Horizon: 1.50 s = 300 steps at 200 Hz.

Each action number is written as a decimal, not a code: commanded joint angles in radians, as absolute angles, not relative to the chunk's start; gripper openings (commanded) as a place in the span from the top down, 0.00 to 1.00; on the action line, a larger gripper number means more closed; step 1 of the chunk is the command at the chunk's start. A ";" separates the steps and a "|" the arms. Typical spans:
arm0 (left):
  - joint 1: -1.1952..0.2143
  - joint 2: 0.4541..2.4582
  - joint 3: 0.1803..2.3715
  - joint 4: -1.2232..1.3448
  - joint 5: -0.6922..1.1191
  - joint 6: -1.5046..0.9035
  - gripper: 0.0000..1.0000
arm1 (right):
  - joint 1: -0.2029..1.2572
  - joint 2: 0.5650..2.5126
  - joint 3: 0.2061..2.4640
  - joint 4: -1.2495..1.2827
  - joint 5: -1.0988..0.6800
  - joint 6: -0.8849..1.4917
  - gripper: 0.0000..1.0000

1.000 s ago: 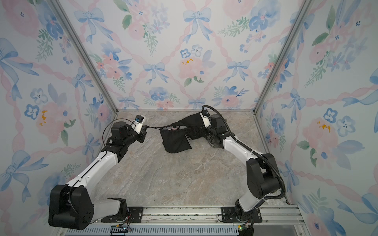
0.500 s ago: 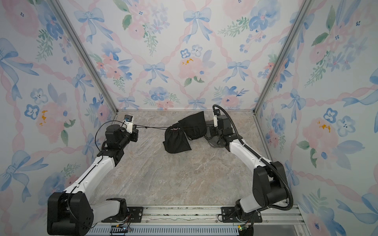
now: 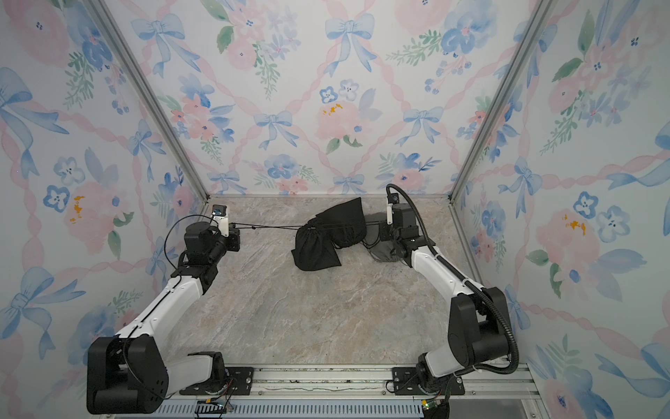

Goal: Pack away hair dryers
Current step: Pull the drawstrings on both sides of the drawstring bag, then place the drawstrings on both sides at the center of the board.

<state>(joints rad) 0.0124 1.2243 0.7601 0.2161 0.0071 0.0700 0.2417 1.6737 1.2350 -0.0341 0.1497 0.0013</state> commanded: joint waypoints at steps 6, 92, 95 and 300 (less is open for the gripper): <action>0.085 1.216 0.744 0.292 -0.172 0.038 1.00 | 0.156 1.661 1.236 -0.054 0.325 0.015 1.00; 0.113 1.182 0.727 0.339 -0.100 0.013 1.00 | 0.148 1.681 1.308 -0.071 0.298 0.028 1.00; 0.112 1.181 0.727 0.341 -0.094 0.012 1.00 | 0.147 1.681 1.312 -0.072 0.296 0.029 1.00; 0.053 1.202 0.701 0.370 0.064 -0.008 0.59 | 0.164 1.691 1.315 -0.109 0.142 0.079 0.90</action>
<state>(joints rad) 0.0582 1.2079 0.7143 0.3214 0.1093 -0.0132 0.1955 1.7000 1.3312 -0.0971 0.0944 0.0593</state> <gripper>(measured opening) 0.363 0.065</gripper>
